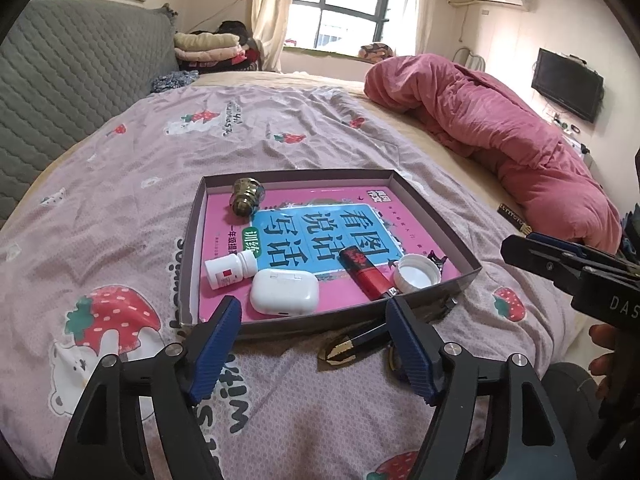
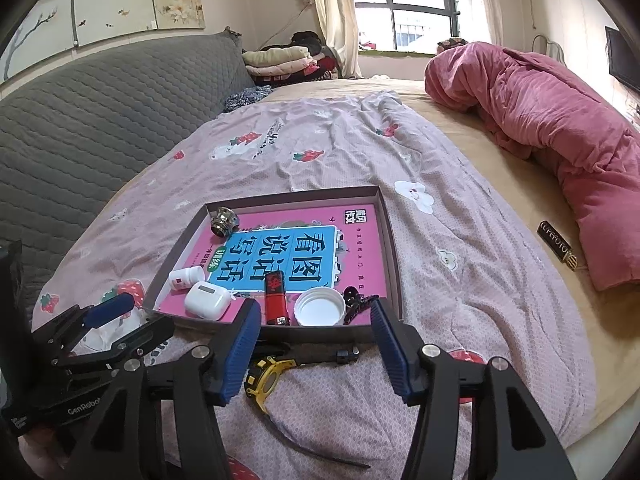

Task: Organize rigid objects
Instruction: 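Withdraw both tools from the tray toward the items beside it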

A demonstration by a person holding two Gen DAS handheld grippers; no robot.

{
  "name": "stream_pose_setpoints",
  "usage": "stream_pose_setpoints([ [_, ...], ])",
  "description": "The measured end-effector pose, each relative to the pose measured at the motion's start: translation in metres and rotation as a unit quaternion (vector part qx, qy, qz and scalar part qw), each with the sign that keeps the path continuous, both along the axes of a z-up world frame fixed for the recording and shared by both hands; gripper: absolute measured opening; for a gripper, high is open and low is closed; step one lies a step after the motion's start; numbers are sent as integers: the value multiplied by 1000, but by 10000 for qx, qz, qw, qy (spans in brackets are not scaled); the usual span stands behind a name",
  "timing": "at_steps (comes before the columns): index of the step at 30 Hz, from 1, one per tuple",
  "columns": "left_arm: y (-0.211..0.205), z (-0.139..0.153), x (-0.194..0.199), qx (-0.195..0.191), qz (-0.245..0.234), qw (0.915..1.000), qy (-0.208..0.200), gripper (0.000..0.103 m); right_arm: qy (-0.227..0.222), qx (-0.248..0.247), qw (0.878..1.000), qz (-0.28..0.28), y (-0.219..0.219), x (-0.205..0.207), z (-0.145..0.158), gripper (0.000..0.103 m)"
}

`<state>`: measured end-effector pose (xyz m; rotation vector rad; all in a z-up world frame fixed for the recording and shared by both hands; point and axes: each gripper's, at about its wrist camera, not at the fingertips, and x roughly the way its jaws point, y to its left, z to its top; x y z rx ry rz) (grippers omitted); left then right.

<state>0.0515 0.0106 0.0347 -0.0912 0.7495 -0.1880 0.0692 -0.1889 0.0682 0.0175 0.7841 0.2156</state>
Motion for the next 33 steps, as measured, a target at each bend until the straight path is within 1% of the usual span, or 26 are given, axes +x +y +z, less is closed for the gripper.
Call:
stream_pose_setpoints([
  [6,2,0,-4,-15,7,10000,72,77,-55,21,10000,0,-1,-3,5,57],
  [17,0,7,-14,71,18,10000,49,77,-152,104,9998,57,-1,-12,14,57],
  [21,2,9,-18,5,32,10000,86,77,-148,137,9997,109,1,-16,14,57],
  [27,6,7,-21,-46,40,9998,185,77,-73,137,9997,208,6,-22,9,57],
  [33,6,2,-19,13,61,9996,280,77,88,133,9993,326,14,-27,-1,57],
])
